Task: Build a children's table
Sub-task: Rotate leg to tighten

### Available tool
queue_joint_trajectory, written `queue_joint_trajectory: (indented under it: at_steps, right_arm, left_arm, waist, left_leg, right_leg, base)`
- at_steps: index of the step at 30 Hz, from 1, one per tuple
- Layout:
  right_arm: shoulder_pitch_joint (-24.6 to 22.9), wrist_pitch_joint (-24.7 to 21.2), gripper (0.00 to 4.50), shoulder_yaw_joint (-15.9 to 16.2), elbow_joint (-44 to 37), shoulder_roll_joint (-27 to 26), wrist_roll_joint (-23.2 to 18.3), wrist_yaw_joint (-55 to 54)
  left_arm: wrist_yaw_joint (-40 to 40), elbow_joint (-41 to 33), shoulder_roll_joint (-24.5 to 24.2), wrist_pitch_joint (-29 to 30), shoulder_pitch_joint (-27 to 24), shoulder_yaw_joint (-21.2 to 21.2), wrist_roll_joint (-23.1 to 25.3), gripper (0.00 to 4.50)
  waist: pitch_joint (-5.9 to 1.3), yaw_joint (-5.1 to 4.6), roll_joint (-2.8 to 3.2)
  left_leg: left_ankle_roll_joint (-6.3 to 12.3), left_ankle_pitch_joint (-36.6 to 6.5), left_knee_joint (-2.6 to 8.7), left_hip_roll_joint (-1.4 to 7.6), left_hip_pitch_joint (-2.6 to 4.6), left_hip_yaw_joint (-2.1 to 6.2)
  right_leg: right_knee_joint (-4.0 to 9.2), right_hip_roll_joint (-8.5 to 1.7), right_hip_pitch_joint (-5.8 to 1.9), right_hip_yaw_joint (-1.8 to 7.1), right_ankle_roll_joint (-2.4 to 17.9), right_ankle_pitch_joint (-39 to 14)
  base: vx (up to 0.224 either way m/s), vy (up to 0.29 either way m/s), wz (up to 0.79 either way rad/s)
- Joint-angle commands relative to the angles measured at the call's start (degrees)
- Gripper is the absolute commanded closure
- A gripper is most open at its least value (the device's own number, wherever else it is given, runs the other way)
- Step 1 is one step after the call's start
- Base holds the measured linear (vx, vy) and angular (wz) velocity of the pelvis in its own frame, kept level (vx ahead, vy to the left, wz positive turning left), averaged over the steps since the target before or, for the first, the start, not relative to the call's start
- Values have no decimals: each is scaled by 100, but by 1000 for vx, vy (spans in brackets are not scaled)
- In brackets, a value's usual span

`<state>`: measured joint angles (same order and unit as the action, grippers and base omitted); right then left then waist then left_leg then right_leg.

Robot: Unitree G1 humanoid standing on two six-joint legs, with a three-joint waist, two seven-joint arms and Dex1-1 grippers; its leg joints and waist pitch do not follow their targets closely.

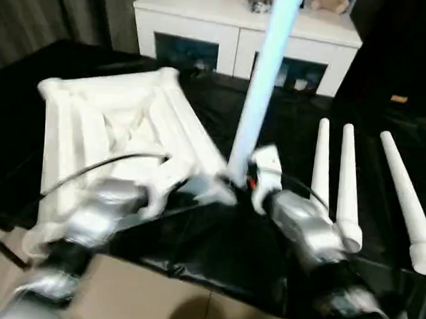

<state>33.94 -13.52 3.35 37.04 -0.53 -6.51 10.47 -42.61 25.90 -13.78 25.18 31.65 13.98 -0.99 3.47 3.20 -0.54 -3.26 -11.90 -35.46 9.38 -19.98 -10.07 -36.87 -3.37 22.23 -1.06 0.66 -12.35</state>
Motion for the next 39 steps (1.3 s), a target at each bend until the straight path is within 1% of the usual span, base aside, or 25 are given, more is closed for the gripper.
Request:
queue_joint_trajectory:
  at_steps: [1,2,4,5,6,7,8,9,11,12,13,15,17,18,19,20,21,23,24,27,28,31,32,36,39]
  right_arm:
    - [-111,-245,181,-65,581,-192,10,-595]
    - [-44,-189,181,-116,699,-275,34,-791]
    - [30,-114,181,-119,828,-342,78,-932]
    - [203,61,181,-171,1113,-526,125,-1198]
    - [249,122,181,-192,1182,-581,125,-1241]
    - [253,127,181,-194,1188,-586,125,-1245]
    - [270,230,125,-227,1136,-632,26,-994]
    - [294,314,111,-251,1099,-659,-34,-783]
    - [329,407,105,-287,1078,-680,-88,-624]
    - [349,477,91,-302,1010,-679,-140,-454]
    - [366,526,91,-283,954,-651,-152,-350]
    - [328,435,64,-114,537,-459,-236,309]
    - [260,324,45,56,221,-274,-233,761]
    - [177,223,32,185,-8,-105,-235,1052]
    - [92,161,32,310,-219,79,-211,1317]
    - [-55,111,32,500,-531,418,-158,1856]
    - [-94,107,32,553,-600,511,-143,2017]
    - [-229,150,32,725,-810,814,-107,2505]
    - [-318,171,32,806,-956,987,-139,2845]
    - [-416,215,32,882,-1121,1171,-158,3223]
    - [-562,321,32,1046,-1344,1454,-188,3785]
    - [-665,320,32,1171,-1533,1661,-273,4145]
    - [-698,334,32,1224,-1598,1731,-286,4264]
    - [-727,409,32,1243,-1614,1791,-263,4404]
    - [-716,389,32,1171,-1582,1756,-305,4485]
  left_arm:
    - [918,203,267,123,167,-445,-96,450]
    - [1065,275,373,138,200,-463,-66,450]
    - [1181,333,467,120,218,-456,-25,450]
    - [1357,374,567,115,210,-334,158,450]
    - [1395,355,583,136,192,-307,194,450]
    - [1397,353,583,140,191,-306,196,450]
    - [1328,269,509,211,132,-255,249,450]
    - [1286,212,447,297,94,-232,278,450]
    - [1269,169,389,377,70,-215,291,450]
    - [1221,123,308,441,44,-184,311,450]
    - [1183,87,239,478,20,-162,319,450]
    - [865,-115,-17,550,-104,-117,291,450]
    - [601,-291,-186,535,-195,-72,275,450]
    - [402,-409,-305,534,-258,-26,247,450]
    - [149,-526,-442,434,-326,50,223,450]
    - [-363,-756,-692,275,-470,182,109,450]
    - [-460,-821,-755,304,-511,202,73,450]
    - [-755,-952,-970,161,-618,282,6,450]
    - [-903,-1036,-1090,122,-677,307,-45,450]
    - [-1075,-1139,-1242,21,-741,351,-89,450]
    - [-1561,-1466,-1485,-300,-887,392,-242,450]
    - [-1880,-1725,-1653,-458,-995,396,-332,450]
    - [-1922,-1784,-1710,-461,-1015,394,-321,450]
    - [-2030,-1830,-1844,-514,-1025,413,-316,450]
    - [-2097,-1817,-1912,-578,-1015,428,-315,450]
  waist:
    - [-308,-20,19]
    - [-323,4,11]
    - [-336,18,19]
    - [-350,16,12]
    - [-358,17,16]
    - [-358,17,16]
    - [-358,25,13]
    - [-363,23,15]
    - [-353,7,18]
    - [-355,-6,20]
    - [-355,-16,24]
    - [-354,-74,19]
    - [-380,-102,14]
    - [-394,-69,17]
    - [-394,-69,17]
    - [-432,-40,-6]
    - [-441,-31,8]
    - [-450,-6,42]
    - [-444,23,50]
    - [-435,48,53]
    - [-425,64,57]
    - [-408,68,49]
    - [-396,70,68]
    - [-377,111,56]
    - [-390,122,55]
  left_leg:
    - [-344,-1666,524,295,82,151]
    - [-250,-1570,505,281,70,142]
    - [-183,-1455,504,281,49,137]
    - [-109,-1365,504,287,29,132]
    - [-94,-1278,512,278,0,139]
    - [-94,-1278,512,278,0,139]
    - [-54,-1288,513,287,6,129]
    - [-29,-1256,527,293,-23,145]
    - [-2,-1309,532,295,-28,145]
    - [1,-1306,541,291,-48,153]
    - [-3,-1301,553,295,-62,166]
    - [-20,-1331,573,305,-93,193]
    - [61,-1043,551,308,-120,191]
    - [121,-847,520,309,-87,169]
    - [121,-847,520,309,-87,169]
    - [306,-409,469,299,-106,152]
    - [376,-283,457,308,-112,142]
    - [539,-132,420,312,-63,94]
    - [597,-121,422,334,-63,87]
    - [576,-209,438,358,-61,90]
    - [517,-315,456,365,-51,105]
    - [437,-519,476,384,-46,100]
    - [400,-597,484,385,-23,90]
    - [197,-801,517,391,-18,98]
    - [169,-716,511,383,-21,101]
  right_leg:
    - [578,-457,-110,257,1127,-1735]
    - [583,-462,-119,268,1089,-1654]
    - [578,-461,-131,271,1061,-1539]
    - [563,-462,-134,269,1040,-1417]
    - [551,-456,-163,254,1016,-1359]
    - [551,-456,-163,254,1016,-1359]
    - [550,-451,-154,259,991,-1263]
    - [528,-459,-184,252,994,-1191]
    - [535,-456,-176,250,1010,-1207]
    - [532,-462,-196,248,1011,-1223]
    - [531,-466,-209,242,1002,-1253]
    - [532,-469,-234,224,982,-1349]
    - [497,-467,-259,225,1069,-931]
    - [490,-456,-248,223,1135,-615]
    - [490,-456,-248,223,1135,-615]
    - [423,-446,-287,218,1252,100]
    - [395,-453,-276,217,1294,328]
    - [370,-433,-228,196,1566,811]
    - [352,-431,-231,179,1630,945]
    - [352,-438,-240,156,1692,895]
    - [375,-449,-252,146,1706,719]
    - [385,-453,-249,149,1649,460]
    - [403,-447,-219,151,1656,346]
    - [438,-471,-222,157,1562,-150]
    - [426,-464,-224,158,1523,-57]
  base:
    - [0,0,0]
    - [0,0,0]
    - [0,0,0]
    - [0,0,0]
    - [0,0,0]
    - [0,0,0]
    - [0,0,0]
    - [0,0,0]
    - [0,0,0]
    - [0,0,0]
    - [0,0,0]
    - [0,0,0]
    - [0,0,0]
    - [0,0,0]
    - [0,0,0]
    - [0,0,0]
    - [0,0,0]
    - [0,0,0]
    - [0,0,0]
    - [0,0,0]
    - [0,0,0]
    - [0,0,0]
    - [0,0,0]
    - [0,0,0]
    - [0,0,0]
